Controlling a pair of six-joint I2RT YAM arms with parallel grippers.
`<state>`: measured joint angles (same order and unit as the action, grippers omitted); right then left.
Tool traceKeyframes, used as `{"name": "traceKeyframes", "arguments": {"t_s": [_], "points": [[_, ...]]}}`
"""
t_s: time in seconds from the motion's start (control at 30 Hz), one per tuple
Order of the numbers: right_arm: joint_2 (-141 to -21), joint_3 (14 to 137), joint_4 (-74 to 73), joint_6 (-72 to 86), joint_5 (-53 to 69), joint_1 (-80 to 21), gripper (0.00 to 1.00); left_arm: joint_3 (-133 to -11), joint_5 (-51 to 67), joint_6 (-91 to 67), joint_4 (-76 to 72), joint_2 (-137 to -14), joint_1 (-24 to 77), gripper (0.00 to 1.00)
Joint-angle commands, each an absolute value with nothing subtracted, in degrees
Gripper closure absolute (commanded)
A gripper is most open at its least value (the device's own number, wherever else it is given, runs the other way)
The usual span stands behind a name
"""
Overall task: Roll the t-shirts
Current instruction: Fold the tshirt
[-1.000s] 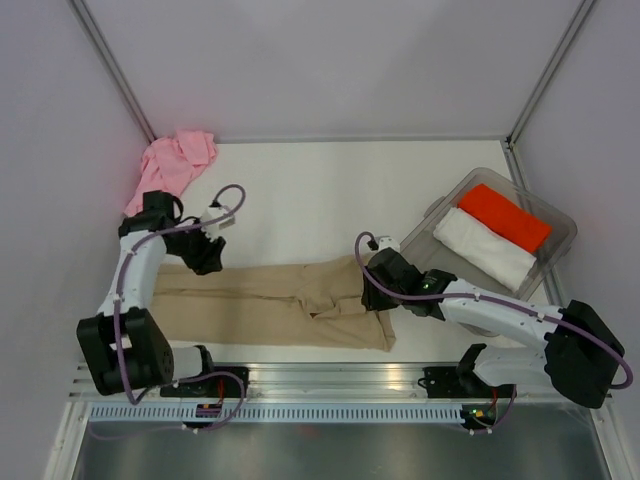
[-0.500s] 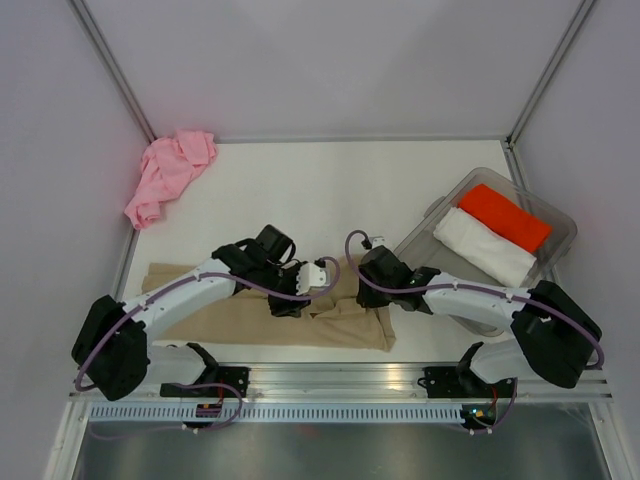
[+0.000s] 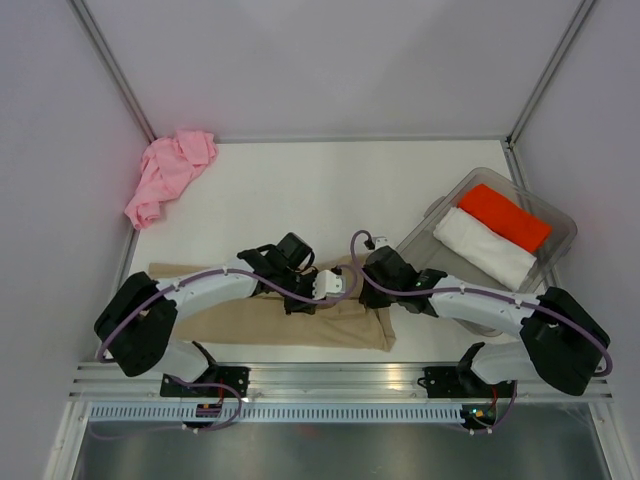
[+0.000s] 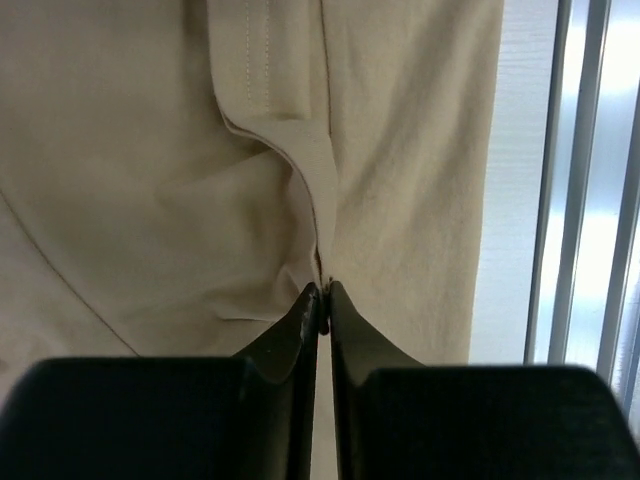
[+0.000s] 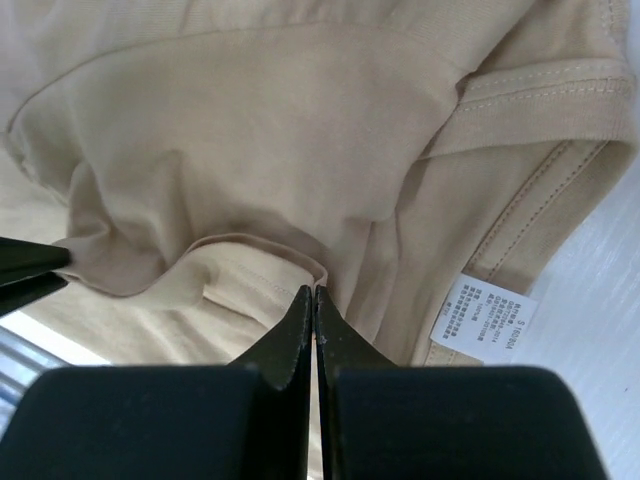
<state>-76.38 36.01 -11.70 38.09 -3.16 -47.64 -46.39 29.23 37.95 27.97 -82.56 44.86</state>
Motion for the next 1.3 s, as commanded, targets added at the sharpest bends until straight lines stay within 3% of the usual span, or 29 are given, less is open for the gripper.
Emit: {"name": "traceKeyframes", "arguments": {"t_s": [0.0, 0.07, 0.5, 0.8, 0.9, 0.97, 1.0, 1.1, 1.27], "points": [[-73.74, 35.68, -12.21, 37.27, -0.62, -47.37, 1.00, -45.79, 29.80, 36.91, 25.05, -83.58, 45.09, 0.90], [-72.52, 35.33, -12.92, 36.57, 1.48, -47.46, 1.00, -45.00, 29.62, 37.61, 25.31, -83.41, 45.17, 0.97], [-64.17, 30.68, -22.05, 39.02, 8.00, -47.64, 1.00, -43.95, 31.99, 43.24, 32.95, -77.87, 45.09, 0.98], [-63.98, 27.25, -17.05, 39.64, 9.14, -47.81, 0.99, -43.24, 31.38, 45.35, 33.66, -82.09, 45.09, 0.98], [-63.90, 27.25, -17.14, 38.85, 9.84, -47.81, 0.94, -42.80, 30.76, 45.88, 33.75, -82.88, 45.09, 0.98], [-63.20, 27.42, -17.75, 38.32, 10.19, -47.81, 0.92, -42.80, 30.85, 45.97, 33.84, -82.71, 45.09, 0.94], [-62.67, 27.51, -18.10, 38.06, 10.37, -47.81, 0.90, -42.98, 31.11, 46.14, 34.01, -82.44, 45.09, 0.84], [-58.90, 28.39, -19.34, 36.83, 11.33, -47.81, 0.75, -44.11, 32.78, 46.84, 36.98, -80.43, 45.09, 0.69], [-55.99, 29.27, -17.32, 37.35, 10.82, -47.81, 0.68, -45.00, 37.44, 48.86, 41.39, -78.57, 45.09, 0.68]]}}
